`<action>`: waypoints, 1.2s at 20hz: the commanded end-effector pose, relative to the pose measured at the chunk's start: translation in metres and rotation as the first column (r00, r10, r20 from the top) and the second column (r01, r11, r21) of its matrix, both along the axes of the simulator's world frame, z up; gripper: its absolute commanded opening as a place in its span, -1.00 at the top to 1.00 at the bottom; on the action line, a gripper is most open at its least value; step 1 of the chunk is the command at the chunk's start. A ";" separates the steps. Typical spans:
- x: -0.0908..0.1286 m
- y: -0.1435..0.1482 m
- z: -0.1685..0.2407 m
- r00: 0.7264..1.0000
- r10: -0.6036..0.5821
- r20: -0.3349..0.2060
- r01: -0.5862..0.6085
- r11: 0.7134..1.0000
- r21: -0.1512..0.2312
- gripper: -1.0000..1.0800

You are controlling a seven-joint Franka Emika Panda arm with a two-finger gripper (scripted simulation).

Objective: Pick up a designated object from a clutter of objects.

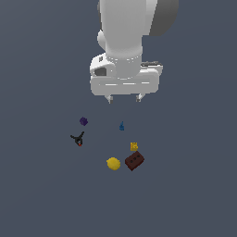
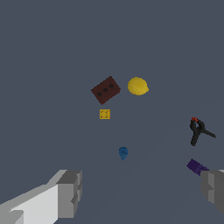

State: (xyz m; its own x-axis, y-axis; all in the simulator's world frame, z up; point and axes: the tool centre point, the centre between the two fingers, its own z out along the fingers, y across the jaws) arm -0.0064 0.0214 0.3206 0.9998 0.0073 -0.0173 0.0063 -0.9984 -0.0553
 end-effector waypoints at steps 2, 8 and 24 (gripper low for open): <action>0.000 0.000 0.000 1.000 -0.001 0.000 0.001 1.000 0.000 -0.92; 0.008 -0.021 0.004 1.000 -0.027 0.010 0.028 1.000 -0.001 -0.92; 0.018 -0.047 -0.021 1.000 0.008 0.017 -0.008 1.000 0.000 -0.92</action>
